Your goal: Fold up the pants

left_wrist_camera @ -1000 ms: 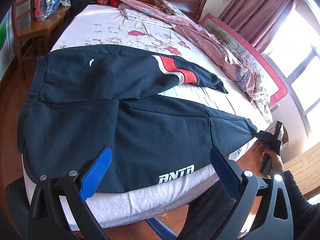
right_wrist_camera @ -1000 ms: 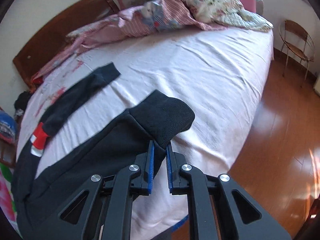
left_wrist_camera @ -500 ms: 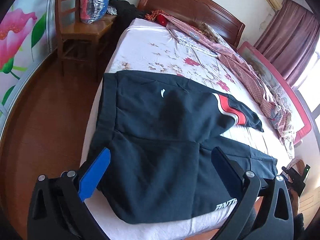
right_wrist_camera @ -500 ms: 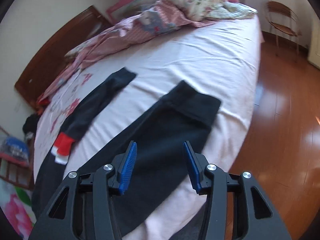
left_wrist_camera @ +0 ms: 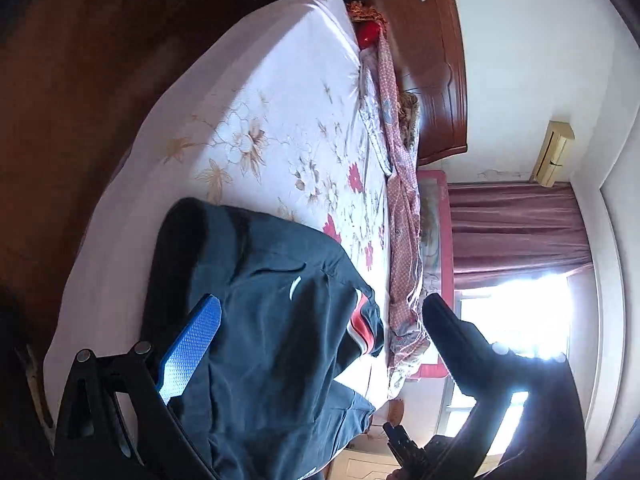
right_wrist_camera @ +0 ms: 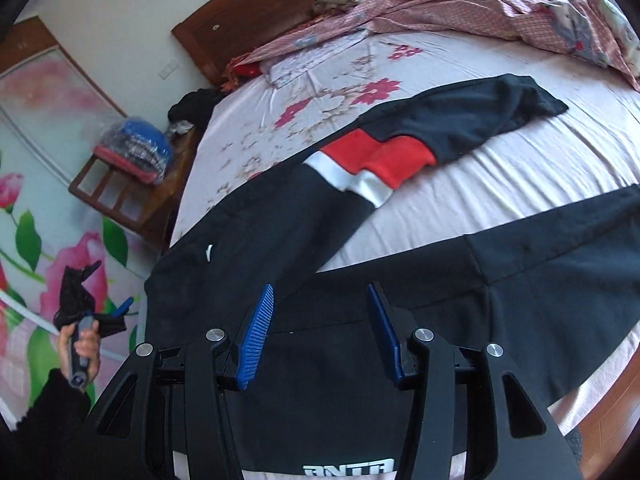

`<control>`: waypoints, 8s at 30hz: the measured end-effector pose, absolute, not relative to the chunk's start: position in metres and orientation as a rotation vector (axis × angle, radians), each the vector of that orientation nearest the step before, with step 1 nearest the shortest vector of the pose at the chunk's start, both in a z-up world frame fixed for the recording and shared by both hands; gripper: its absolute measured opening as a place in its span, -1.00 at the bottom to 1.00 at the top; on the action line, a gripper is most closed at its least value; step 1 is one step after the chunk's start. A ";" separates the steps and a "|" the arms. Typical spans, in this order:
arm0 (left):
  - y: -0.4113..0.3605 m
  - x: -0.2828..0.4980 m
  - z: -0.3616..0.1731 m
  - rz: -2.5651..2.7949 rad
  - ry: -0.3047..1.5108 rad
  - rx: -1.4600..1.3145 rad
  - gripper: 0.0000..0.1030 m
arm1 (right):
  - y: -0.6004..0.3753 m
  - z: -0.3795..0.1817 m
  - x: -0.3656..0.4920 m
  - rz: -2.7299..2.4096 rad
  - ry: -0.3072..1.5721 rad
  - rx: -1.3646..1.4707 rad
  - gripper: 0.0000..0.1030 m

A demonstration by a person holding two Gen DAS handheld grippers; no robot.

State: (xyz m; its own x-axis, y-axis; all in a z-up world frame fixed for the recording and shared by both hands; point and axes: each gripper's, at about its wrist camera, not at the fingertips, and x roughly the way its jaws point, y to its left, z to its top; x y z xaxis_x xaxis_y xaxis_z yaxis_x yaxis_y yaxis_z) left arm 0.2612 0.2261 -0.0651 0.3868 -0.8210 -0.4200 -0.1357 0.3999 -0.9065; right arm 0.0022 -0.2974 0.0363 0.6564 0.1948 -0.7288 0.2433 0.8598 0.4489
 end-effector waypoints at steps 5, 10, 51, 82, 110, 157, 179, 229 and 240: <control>0.225 0.290 -0.099 -0.553 1.143 -1.104 0.96 | -0.280 0.045 0.015 0.022 0.884 0.533 -0.07; 0.224 0.309 -0.121 -0.580 1.141 -1.192 0.94 | -0.271 0.045 0.027 0.007 0.909 0.476 -0.07; 0.205 0.160 0.004 -0.938 0.755 -1.136 -0.90 | -0.519 -0.045 0.263 -0.460 1.135 1.078 0.39; 0.262 0.084 -0.046 -0.729 0.815 -0.994 -0.82 | -0.461 -0.026 -0.096 -0.176 0.781 1.121 -0.84; 0.070 0.011 -0.066 -0.733 1.196 -0.454 0.44 | -0.402 -0.045 -0.150 -0.218 0.901 1.162 -0.70; 0.137 -0.008 -0.084 -0.528 1.178 -0.896 -0.87 | -0.354 -0.026 -0.086 -0.017 0.939 0.985 0.31; 0.158 -0.010 -0.022 -0.447 1.222 -0.665 0.08 | -0.431 -0.058 0.086 -0.435 1.205 -0.373 -0.86; -0.032 0.160 -0.012 -0.650 1.059 0.133 0.75 | -0.619 -0.075 -0.232 -0.713 0.588 1.155 0.40; -0.034 0.187 -0.061 -0.643 1.223 0.095 -0.68 | -0.577 -0.040 -0.197 -0.502 0.636 1.115 0.40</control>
